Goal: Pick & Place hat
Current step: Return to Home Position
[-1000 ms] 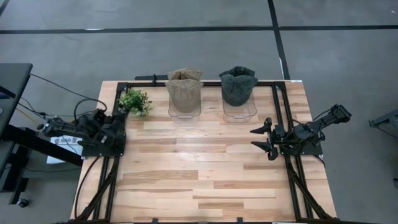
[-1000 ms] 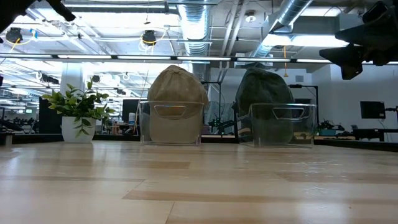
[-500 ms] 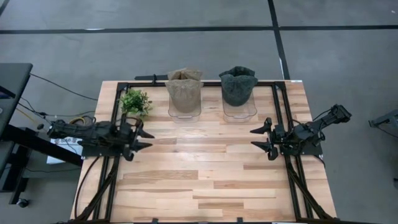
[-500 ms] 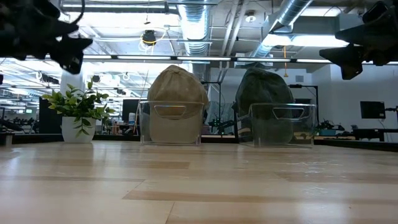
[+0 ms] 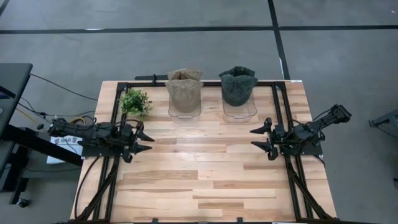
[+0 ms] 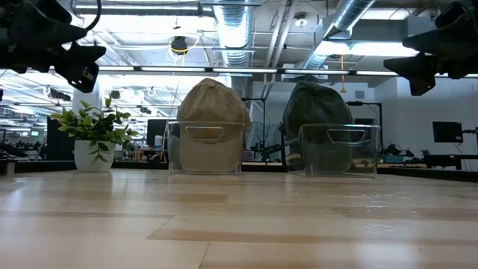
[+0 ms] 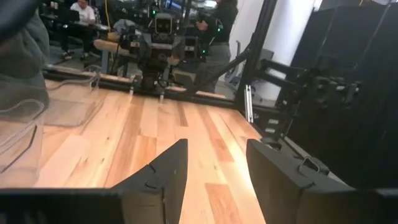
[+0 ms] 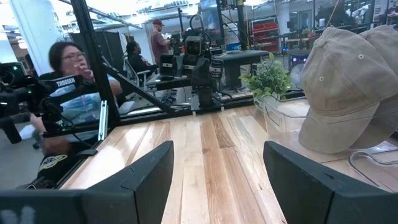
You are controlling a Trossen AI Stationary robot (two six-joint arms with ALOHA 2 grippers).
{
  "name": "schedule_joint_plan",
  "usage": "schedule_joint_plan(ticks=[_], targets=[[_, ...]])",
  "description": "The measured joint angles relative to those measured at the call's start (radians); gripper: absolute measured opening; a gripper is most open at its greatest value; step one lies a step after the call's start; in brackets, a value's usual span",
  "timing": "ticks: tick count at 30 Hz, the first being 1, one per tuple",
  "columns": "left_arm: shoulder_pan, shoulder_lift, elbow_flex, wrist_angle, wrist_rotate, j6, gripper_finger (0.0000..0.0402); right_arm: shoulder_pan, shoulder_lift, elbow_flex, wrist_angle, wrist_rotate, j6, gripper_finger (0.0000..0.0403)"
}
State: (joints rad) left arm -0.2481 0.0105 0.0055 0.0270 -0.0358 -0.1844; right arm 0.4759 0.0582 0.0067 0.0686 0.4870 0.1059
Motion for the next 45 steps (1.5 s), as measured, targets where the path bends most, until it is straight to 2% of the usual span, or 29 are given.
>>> schedule_joint_plan(ticks=[23, 45], targets=[[0.000, 0.139, 0.000, 0.018, -0.001, 0.000, 0.0161, 0.000, 0.000, 0.000, 0.000, 0.000, 0.000, 0.0240], [0.000, 0.148, 0.000, 0.026, -0.001, 0.000, 0.0161, 0.000, 0.000, 0.000, 0.000, 0.000, 0.000, 0.0240]])
